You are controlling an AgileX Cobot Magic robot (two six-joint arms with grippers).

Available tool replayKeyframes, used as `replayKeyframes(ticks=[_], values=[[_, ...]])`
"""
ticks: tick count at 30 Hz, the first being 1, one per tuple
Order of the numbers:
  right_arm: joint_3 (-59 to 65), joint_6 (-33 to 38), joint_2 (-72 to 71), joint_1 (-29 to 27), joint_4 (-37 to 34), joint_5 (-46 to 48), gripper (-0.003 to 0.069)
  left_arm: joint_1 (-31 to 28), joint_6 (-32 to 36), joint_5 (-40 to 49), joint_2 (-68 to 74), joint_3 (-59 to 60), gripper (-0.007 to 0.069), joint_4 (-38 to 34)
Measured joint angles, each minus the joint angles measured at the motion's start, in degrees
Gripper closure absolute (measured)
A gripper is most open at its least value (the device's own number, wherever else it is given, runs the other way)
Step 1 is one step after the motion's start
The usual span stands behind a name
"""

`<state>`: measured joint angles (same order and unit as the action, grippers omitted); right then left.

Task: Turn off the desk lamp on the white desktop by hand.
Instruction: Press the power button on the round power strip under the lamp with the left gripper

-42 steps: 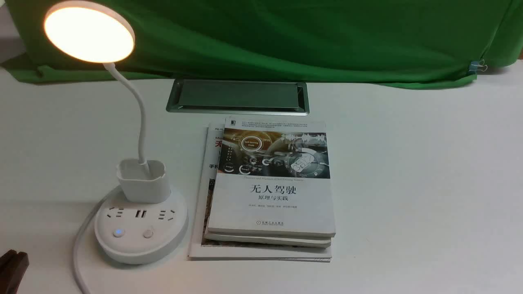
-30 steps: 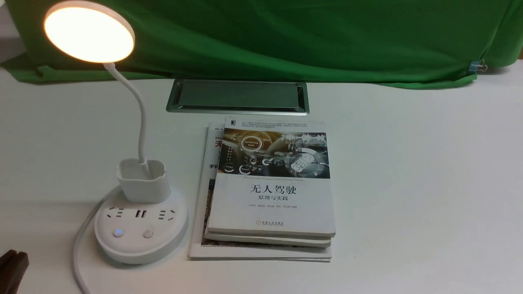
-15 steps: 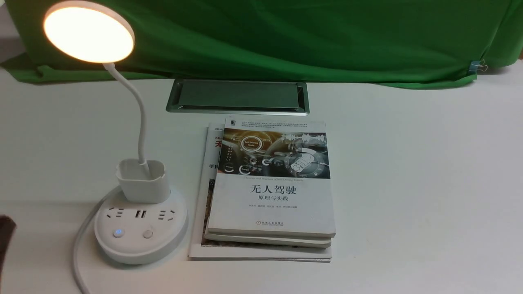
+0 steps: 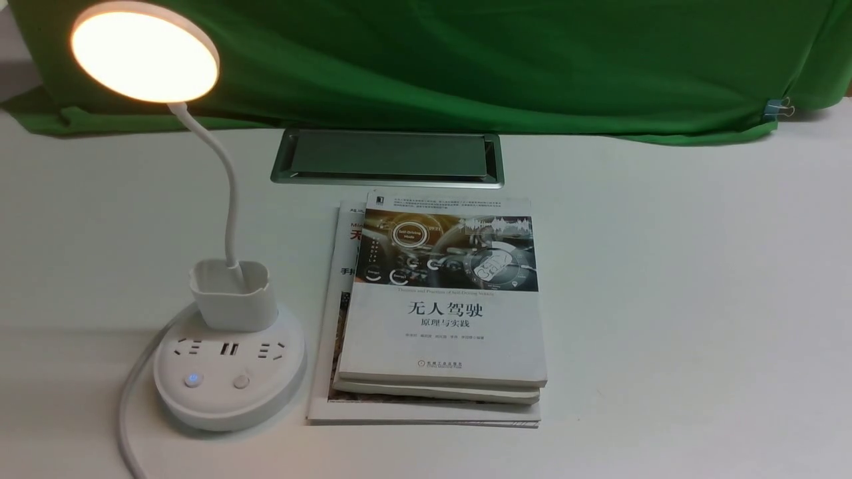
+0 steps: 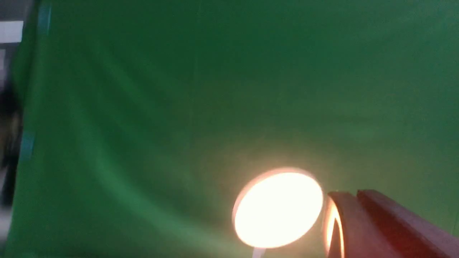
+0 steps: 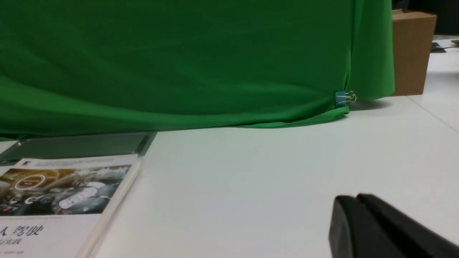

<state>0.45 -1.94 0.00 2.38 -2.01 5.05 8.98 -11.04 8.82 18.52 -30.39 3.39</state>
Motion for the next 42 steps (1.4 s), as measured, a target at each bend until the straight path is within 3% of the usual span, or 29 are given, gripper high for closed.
replayKeyframes(ticks=[3, 8, 11, 16, 17, 21, 22, 24, 25, 27, 30, 36, 42], values=[[0.00, 0.00, 0.00, 0.00, 0.00, 0.00, 0.0624, 0.00, 0.65, 8.39, 8.00, -3.58, 0.0606, 0.06], [0.00, 0.00, 0.00, 0.00, 0.00, 0.00, 0.0624, 0.00, 1.39, 8.24, 17.08, -4.12, 0.0606, -1.07], [0.00, 0.00, 0.00, 0.00, 0.00, 0.00, 0.0624, 0.00, 2.86, 12.69, 23.97, -4.14, 0.0606, -2.72], [0.00, 0.00, 0.00, 0.00, 0.00, 0.00, 0.0624, 0.00, 12.75, 23.92, 37.47, -5.71, 0.0606, -9.37], [0.00, 0.00, 0.00, 0.00, 0.00, 0.00, 0.0624, 0.09, 17.38, 26.61, 41.96, -6.58, 0.0606, -14.58], [0.00, 0.00, 0.00, 0.00, 0.00, 0.00, 0.0624, 2.55, 24.11, 27.80, 49.90, -7.92, 0.0606, -22.18], [0.00, 0.00, 0.00, 0.00, 0.00, 0.00, 0.0624, 4.61, 24.19, 27.75, 52.57, -8.63, 0.0606, -22.01], [0.00, 0.00, 0.00, 0.00, 0.00, 0.00, 0.0624, 9.13, 19.27, 28.07, 57.10, -10.76, 0.0606, -15.06], [0.00, 0.00, 0.00, 0.00, 0.00, 0.00, 0.0624, 11.92, 13.97, 28.67, 60.03, -12.56, 0.0606, -8.11], [0.00, 0.00, 0.00, 0.00, 0.00, 0.00, 0.0624, 14.77, 7.67, 29.78, 62.99, -14.85, 0.0606, 0.37], [0.00, 0.00, 0.00, 0.00, 0.00, 0.06, 0.0624, 16.16, 3.44, 30.62, 66.64, -17.20, 0.0606, 6.23], [0.00, 0.00, 0.00, 0.00, 0.00, 0.06, 0.0624, 16.22, 2.31, 29.77, 69.70, -17.77, 0.0606, 8.05], [0.00, 0.00, 0.00, 0.00, 0.00, 0.06, 0.0624, 13.63, 2.17, 22.50, 73.22, -17.49, 0.0606, 6.83]])
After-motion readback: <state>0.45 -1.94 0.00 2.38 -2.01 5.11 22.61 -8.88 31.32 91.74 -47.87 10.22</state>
